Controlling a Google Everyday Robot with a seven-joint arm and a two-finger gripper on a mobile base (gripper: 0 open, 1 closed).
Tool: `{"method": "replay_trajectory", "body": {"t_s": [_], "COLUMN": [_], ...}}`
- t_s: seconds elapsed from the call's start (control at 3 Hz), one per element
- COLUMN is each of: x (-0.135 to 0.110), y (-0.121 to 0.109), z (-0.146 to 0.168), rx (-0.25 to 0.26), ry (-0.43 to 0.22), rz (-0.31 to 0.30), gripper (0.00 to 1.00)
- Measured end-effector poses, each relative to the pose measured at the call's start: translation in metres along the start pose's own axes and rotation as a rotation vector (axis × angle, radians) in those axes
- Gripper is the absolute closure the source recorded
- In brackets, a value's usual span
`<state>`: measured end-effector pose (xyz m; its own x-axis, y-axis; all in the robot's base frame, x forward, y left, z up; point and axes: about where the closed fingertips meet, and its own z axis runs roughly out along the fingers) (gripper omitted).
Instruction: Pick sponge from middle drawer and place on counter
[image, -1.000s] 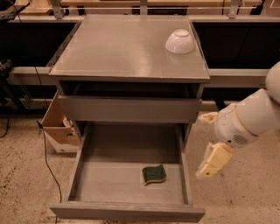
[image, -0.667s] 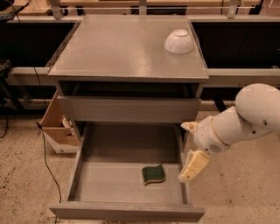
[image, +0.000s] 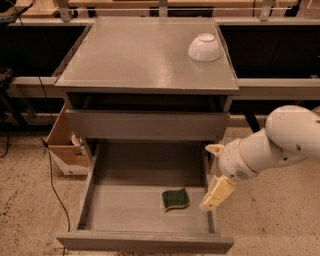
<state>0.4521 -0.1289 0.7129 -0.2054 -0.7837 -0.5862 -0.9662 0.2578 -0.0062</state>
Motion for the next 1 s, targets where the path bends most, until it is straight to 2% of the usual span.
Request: {"method": "replay_trajectory", "body": {"t_s": [0.33, 0.67, 1.0], "x": [0.022, 0.045, 0.056], "y": [0.001, -0.022, -0.041], "z": [0.044, 0.123, 0.174], "rx": [0.010, 0.031, 0.028], "ry": [-0.065, -0.138, -0.161], "rz": [0.093, 0.145, 0.141], "gripper": [0.00, 0.00, 0.00]}}
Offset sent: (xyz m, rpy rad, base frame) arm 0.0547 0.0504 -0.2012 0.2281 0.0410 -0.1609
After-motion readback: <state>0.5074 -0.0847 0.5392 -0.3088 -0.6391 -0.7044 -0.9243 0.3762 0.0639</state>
